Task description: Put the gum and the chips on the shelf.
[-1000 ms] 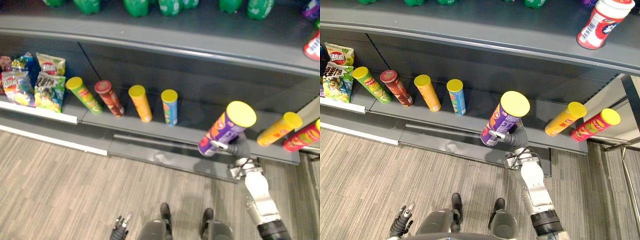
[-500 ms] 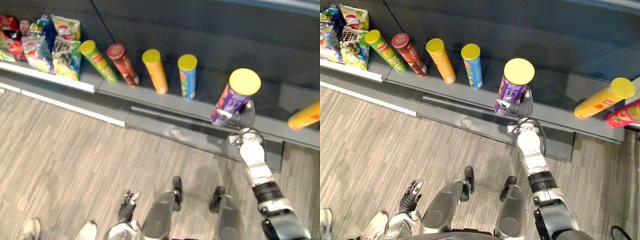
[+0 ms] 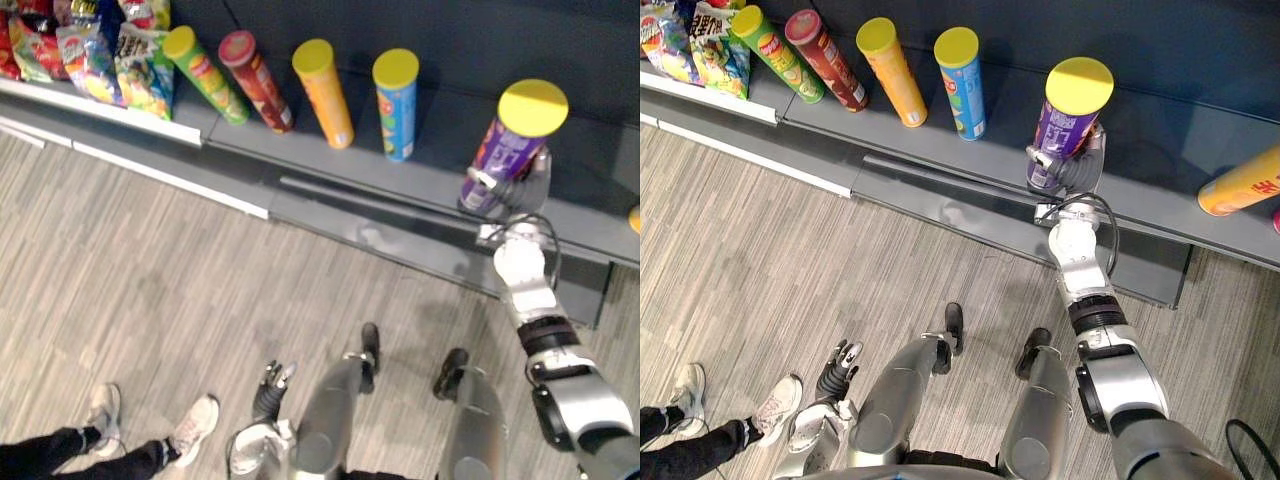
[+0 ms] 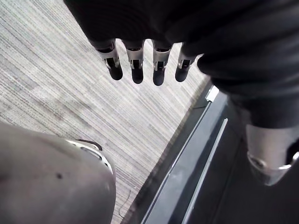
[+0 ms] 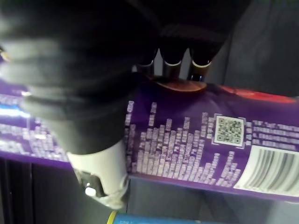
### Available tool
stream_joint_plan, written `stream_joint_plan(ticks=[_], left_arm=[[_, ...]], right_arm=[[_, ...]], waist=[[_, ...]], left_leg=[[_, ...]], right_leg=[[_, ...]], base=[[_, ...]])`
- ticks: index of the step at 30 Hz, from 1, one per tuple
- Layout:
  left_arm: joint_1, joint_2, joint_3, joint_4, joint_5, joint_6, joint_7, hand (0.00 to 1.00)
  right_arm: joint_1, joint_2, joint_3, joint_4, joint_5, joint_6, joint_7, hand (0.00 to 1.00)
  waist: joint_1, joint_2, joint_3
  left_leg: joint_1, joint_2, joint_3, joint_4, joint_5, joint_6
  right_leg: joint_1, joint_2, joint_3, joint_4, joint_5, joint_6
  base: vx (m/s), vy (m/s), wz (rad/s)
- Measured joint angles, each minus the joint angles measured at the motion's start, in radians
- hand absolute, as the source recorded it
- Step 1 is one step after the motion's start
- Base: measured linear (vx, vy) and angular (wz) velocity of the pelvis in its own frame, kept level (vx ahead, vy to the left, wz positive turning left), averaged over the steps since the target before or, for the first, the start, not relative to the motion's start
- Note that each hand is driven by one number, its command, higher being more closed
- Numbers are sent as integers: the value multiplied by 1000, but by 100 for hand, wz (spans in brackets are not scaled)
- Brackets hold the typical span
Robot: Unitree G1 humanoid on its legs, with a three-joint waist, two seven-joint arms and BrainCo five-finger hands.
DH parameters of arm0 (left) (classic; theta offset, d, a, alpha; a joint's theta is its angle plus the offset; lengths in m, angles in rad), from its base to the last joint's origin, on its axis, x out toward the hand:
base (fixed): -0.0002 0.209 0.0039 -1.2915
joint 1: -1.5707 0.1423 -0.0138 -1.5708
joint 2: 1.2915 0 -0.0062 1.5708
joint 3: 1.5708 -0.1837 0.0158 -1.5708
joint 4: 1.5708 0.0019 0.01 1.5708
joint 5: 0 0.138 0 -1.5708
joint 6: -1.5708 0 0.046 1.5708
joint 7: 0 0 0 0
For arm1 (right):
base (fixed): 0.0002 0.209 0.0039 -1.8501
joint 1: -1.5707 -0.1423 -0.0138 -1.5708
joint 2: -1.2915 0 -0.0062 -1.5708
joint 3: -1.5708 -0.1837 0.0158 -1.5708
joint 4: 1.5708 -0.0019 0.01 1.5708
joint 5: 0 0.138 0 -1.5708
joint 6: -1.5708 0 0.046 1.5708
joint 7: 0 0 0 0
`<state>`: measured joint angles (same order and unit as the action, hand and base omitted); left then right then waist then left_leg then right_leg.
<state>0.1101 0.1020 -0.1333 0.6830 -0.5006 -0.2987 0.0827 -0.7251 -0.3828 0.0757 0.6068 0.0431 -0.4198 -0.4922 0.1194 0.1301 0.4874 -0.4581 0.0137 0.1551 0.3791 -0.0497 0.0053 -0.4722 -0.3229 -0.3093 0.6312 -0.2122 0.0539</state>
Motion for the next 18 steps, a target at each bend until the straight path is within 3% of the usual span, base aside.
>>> stream_joint_plan(ticks=[6, 18], left_arm=[[1, -20, 0, -39, -5, 0, 2, 0], [2, -24, -10, -90, -6, -1, 21, 0]], right_arm=[[-34, -17, -1, 1, -4, 0, -47, 100], [-59, -22, 20, 1, -4, 1, -66, 100]], waist=[[21, 8, 3], [29, 11, 4]], left_leg=[[-52, 15, -1, 46, -8, -3], [-104, 34, 12, 97, -16, 1]], right_leg=[[-49, -4, -6, 50, -21, -15], [-95, -15, -12, 104, -43, -22]], base=[[-30, -72, 3], [-29, -50, 3]])
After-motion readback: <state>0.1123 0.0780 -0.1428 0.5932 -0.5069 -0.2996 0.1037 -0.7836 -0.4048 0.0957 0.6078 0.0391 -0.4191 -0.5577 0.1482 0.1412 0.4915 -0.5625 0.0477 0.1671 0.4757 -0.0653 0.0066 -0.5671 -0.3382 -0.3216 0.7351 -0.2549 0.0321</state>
